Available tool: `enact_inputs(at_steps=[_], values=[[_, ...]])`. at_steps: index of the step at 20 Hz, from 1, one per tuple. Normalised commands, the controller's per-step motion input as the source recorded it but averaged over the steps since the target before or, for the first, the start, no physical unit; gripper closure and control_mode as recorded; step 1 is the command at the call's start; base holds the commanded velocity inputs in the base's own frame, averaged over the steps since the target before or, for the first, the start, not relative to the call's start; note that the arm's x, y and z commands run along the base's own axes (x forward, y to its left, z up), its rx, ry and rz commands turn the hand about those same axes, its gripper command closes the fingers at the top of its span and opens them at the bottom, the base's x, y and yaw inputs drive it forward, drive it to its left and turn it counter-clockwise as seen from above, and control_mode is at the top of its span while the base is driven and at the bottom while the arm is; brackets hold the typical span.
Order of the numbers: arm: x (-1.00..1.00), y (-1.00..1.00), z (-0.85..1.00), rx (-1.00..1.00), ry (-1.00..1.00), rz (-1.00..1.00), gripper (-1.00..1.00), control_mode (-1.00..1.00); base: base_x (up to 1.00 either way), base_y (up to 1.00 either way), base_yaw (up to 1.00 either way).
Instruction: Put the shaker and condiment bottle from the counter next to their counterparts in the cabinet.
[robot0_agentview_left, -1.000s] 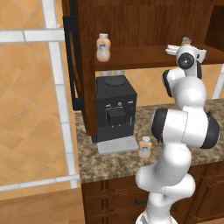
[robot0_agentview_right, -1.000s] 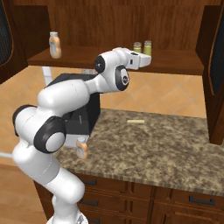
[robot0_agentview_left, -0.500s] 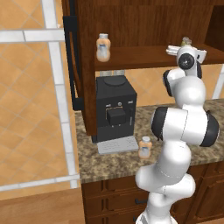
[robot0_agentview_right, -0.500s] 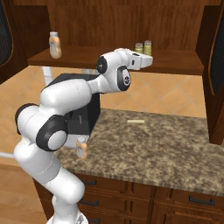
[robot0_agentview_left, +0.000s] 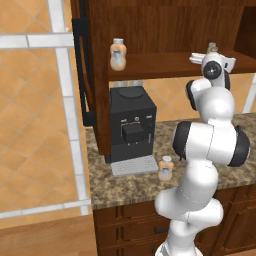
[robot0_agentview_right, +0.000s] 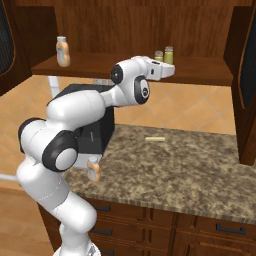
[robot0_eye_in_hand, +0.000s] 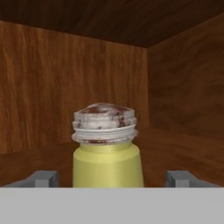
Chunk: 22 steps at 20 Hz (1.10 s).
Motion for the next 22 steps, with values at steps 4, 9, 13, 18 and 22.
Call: enact_inputs(at_steps=[4, 9, 13, 18, 22], values=[[-0.01, 0.00, -0.06, 0.00, 0.06, 0.00, -1.00, -1.00, 0.00, 0.00, 0.00], [-0.27, 0.14, -0.19, 0.00, 0.03, 0.02, -1.00, -1.00, 0.00, 0.00, 0.00], [-0.49, 0.19, -0.12, -0.01, 0.00, 0.06, -1.00, -1.00, 0.00, 0.00, 0.00], [-0.70, 0.10, -0.02, -0.01, 0.00, 0.09, -1.00, -1.00, 0.00, 0.00, 0.00], [-0.74, 0.00, 0.00, 0.00, 0.00, 0.10, -1.00, -1.00, 0.00, 0.00, 0.00]])
